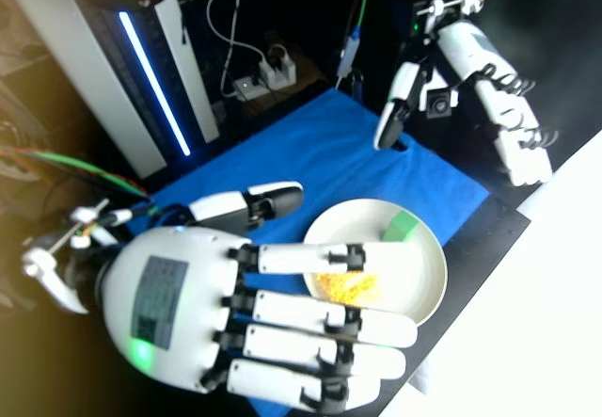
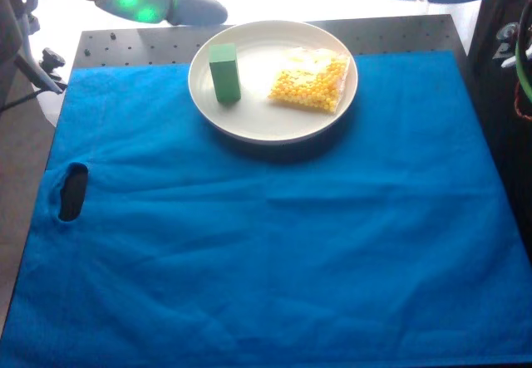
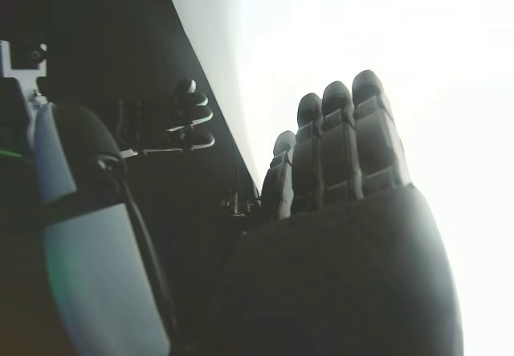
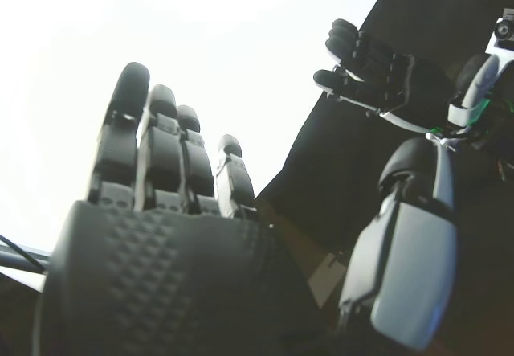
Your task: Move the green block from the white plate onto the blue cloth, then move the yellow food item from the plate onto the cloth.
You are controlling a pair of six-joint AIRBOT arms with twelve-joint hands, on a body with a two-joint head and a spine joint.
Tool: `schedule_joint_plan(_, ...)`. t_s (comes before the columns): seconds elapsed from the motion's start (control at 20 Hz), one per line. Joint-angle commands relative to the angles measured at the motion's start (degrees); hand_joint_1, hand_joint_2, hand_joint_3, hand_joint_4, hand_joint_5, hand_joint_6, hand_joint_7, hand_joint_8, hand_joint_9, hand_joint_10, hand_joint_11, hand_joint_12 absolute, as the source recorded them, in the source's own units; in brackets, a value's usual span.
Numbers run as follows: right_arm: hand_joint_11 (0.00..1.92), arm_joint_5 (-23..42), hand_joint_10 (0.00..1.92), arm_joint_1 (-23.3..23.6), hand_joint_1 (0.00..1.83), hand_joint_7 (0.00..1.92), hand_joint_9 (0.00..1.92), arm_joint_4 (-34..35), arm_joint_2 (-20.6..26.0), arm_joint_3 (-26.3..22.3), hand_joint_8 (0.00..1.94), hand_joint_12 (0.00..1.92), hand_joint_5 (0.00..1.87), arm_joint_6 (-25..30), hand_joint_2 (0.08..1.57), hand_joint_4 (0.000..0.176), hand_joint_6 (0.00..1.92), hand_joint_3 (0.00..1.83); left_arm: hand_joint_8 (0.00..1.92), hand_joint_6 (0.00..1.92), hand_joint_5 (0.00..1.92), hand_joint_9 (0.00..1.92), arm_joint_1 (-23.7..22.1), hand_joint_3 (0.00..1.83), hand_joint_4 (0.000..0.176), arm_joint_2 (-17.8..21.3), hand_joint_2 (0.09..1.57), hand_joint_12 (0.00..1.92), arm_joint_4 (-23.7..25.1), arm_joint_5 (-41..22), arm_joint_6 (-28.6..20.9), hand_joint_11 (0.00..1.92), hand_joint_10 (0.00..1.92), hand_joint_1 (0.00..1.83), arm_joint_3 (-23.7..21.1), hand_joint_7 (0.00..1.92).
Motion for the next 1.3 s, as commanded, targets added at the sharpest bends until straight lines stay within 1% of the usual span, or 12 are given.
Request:
schedule_joint_plan(0.0, 0.07, 6.89, 0.01, 0.93, 0.36, 0.41, 0.36, 1.4, -0.04, 0.2, 0.0, 0.99, 0.37, 0.29, 0.84, 0.007, 0.0, 0.0, 0.0, 0.0, 0.55, 0.52, -1.04, 0.0, 0.0, -0.06, 0.97, 0.76, -0.56, -5.94, -0.28, 0.2, 0.02, 0.47, 0.46, 0.52)
schedule_joint_plan(0.1, 0.07, 6.89, 0.01, 0.93, 0.37, 0.43, 0.37, 1.4, -0.04, 0.18, 0.01, 1.01, 0.39, 0.29, 0.82, 0.005, 0.01, 0.0, 0.0, 0.0, 0.53, 0.54, -1.8, 0.01, 0.0, -0.15, 0.99, 0.7, 0.9, -4.85, -1.12, 0.22, 0.0, 0.48, 0.88, 0.53)
schedule_joint_plan(0.2, 0.07, 6.91, 0.0, 0.93, 0.38, 0.43, 0.38, 1.39, -0.11, 0.12, 0.0, 1.05, 0.4, 0.29, 0.82, 0.009, 0.0, 0.0, 0.0, 0.0, 0.46, 0.54, -4.05, 0.0, 0.0, -1.29, 0.97, 0.64, 7.8, -1.26, -7.12, 0.29, 0.0, 0.46, 3.02, 0.51)
schedule_joint_plan(0.3, 0.06, 6.98, 0.0, 0.93, 0.36, 0.43, 0.37, 1.2, -0.15, 0.05, 0.0, 1.09, 0.42, 0.29, 0.83, 0.015, 0.0, 0.0, 0.0, 0.0, 0.44, 0.52, -5.73, 0.0, 0.0, -2.52, 0.93, 0.69, 12.84, 2.36, -10.3, 0.27, 0.0, 0.49, 4.96, 0.48)
schedule_joint_plan(0.45, 0.07, 6.98, 0.01, 0.92, 0.37, 0.46, 0.39, 0.77, -0.42, 0.06, 0.01, 1.11, 0.44, 0.29, 0.86, 0.013, 0.01, 0.01, 0.0, 0.0, 0.44, 0.6, -7.49, 0.0, 0.0, -2.86, 0.86, 0.83, 15.55, 5.24, -10.3, 0.32, 0.01, 0.54, 5.55, 0.54)
schedule_joint_plan(0.6, 0.08, 6.98, 0.0, 0.92, 0.39, 0.49, 0.41, 0.7, -0.55, 0.09, 0.0, 1.12, 0.45, 0.29, 0.87, 0.023, 0.0, 0.0, 0.0, 0.0, 0.46, 0.56, -9.44, 0.0, 0.004, -3.75, 0.84, 0.5, 20.52, 8.78, -10.3, 0.39, 0.0, 0.7, 5.86, 0.5)
schedule_joint_plan(0.65, 0.04, 6.98, 0.0, 0.92, 0.4, 0.49, 0.41, 0.5, -0.65, 0.11, 0.0, 1.16, 0.45, 0.29, 0.87, 0.048, 0.0, 0.0, 0.0, 0.0, 0.43, 0.57, -9.63, 0.0, 0.002, -4.21, 0.88, 0.39, 21.85, 9.82, -10.3, 0.48, 0.0, 0.71, 5.99, 0.49)
schedule_joint_plan(0.75, 0.02, 6.98, 0.0, 0.92, 0.37, 0.47, 0.38, 0.19, -0.73, 0.1, 0.0, 1.16, 0.41, 0.29, 0.89, 0.054, 0.0, 0.01, 0.0, 0.0, 0.43, 0.59, -9.64, 0.0, 0.009, -4.93, 0.85, 0.28, 23.47, 10.78, -10.3, 0.6, 0.0, 0.82, 6.12, 0.51)
schedule_joint_plan(0.85, 0.03, 6.98, 0.0, 0.92, 0.38, 0.46, 0.38, 0.12, -0.75, 0.1, 0.0, 1.12, 0.42, 0.29, 0.9, 0.05, 0.0, 0.0, 0.0, 0.0, 0.36, 0.57, -9.63, 0.01, 0.024, -6.03, 0.87, 0.19, 26.44, 12.6, -10.3, 0.62, 0.0, 0.88, 6.15, 0.48)
schedule_joint_plan(0.95, 0.01, 6.98, 0.0, 0.92, 0.37, 0.46, 0.37, 0.12, -0.75, 0.1, 0.0, 1.14, 0.4, 0.29, 0.88, 0.047, 0.0, 0.0, 0.0, 0.0, 0.41, 0.59, -9.63, 0.0, 0.0, -6.91, 0.88, 0.18, 28.87, 13.98, -10.29, 0.66, 0.0, 0.95, 6.15, 0.47)
schedule_joint_plan(1.2, 0.05, 6.98, 0.0, 0.92, 0.38, 0.49, 0.39, 0.0, -0.85, 0.06, 0.0, 1.26, 0.44, 0.29, 0.87, 0.025, 0.0, 0.0, 0.02, 0.02, 0.47, 0.62, -9.5, 0.0, 0.0, -8.52, 0.89, 0.21, 31.63, 15.9, -10.27, 0.74, 0.03, 0.98, 6.65, 0.47)
schedule_joint_plan(1.25, 0.03, 6.97, 0.0, 0.92, 0.4, 0.5, 0.4, -0.03, -0.94, 0.07, 0.0, 1.32, 0.44, 0.29, 0.86, 0.034, 0.0, 0.0, 0.01, 0.0, 0.48, 0.7, -9.0, 0.0, 0.0, -9.19, 0.91, 0.31, 31.99, 16.47, -10.27, 0.73, 0.01, 1.01, 7.19, 0.5)
